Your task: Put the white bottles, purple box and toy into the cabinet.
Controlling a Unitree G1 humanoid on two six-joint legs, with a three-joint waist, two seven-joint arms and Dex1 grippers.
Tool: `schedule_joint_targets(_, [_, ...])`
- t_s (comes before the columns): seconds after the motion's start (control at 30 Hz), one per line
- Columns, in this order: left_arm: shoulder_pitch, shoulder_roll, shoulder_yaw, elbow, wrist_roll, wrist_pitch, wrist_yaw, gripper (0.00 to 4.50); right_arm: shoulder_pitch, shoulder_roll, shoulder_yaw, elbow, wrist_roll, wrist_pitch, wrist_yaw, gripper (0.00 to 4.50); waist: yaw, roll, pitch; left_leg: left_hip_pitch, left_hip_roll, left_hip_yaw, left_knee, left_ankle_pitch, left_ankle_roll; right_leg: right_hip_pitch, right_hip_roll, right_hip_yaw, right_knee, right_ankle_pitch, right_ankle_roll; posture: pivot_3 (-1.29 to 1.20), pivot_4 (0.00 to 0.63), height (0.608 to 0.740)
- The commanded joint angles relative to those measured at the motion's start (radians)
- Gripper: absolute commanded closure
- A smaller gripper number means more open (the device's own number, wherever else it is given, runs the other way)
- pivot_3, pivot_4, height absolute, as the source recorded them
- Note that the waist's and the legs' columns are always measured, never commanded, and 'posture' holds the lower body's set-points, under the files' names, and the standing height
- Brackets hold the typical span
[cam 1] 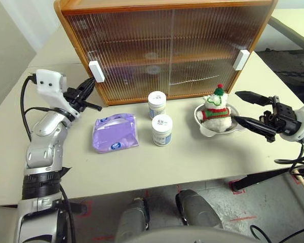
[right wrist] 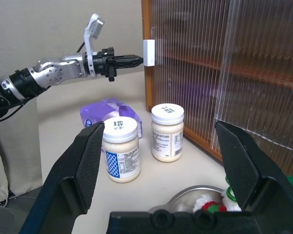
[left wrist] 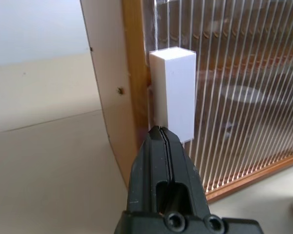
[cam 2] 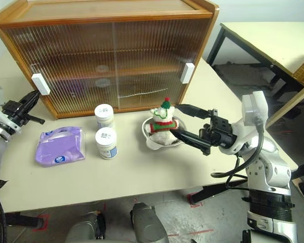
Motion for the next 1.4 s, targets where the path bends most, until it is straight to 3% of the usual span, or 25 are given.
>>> schedule_joint_targets(0.03, [0.008, 0.000, -0.007, -0.011, 0.008, -0.009, -0.007, 4.46, 0.004, -0.008, 0.013, 0.002, 0.001, -0.006, 0.012, 0.00, -0.001, 0.000, 0.000, 0.000, 0.000, 0.000, 0.000, 0.000, 0.000, 0.000, 0.000, 0.000, 0.000, 0.000, 0.000, -0.27, 0.092, 0.740])
schedule_joint_targets(0.7, [-0.127, -0.043, -0.105, 0.118, 0.048, -0.077, -0.059, 4.46, 0.025, -0.010, 0.005, -0.036, 0.022, 0.005, -0.014, 0.00, -0.010, -0.001, -0.002, 0.000, -0.002, 0.000, 0.002, 0.000, 0.001, 0.001, 0.001, 0.000, 0.000, 0.002, 0.005, -0.31, 0.072, 0.740])
schedule_joint_targets(1.4, [-0.237, -0.148, -0.226, 0.202, 0.064, -0.093, -0.108, 4.46, 0.088, -0.007, -0.019, -0.129, 0.068, 0.025, -0.094, 0.00, -0.071, -0.004, -0.006, -0.001, -0.011, 0.003, 0.007, 0.004, 0.008, 0.005, 0.000, -0.002, 0.000, -0.002, 0.024, -0.37, 0.069, 0.740])
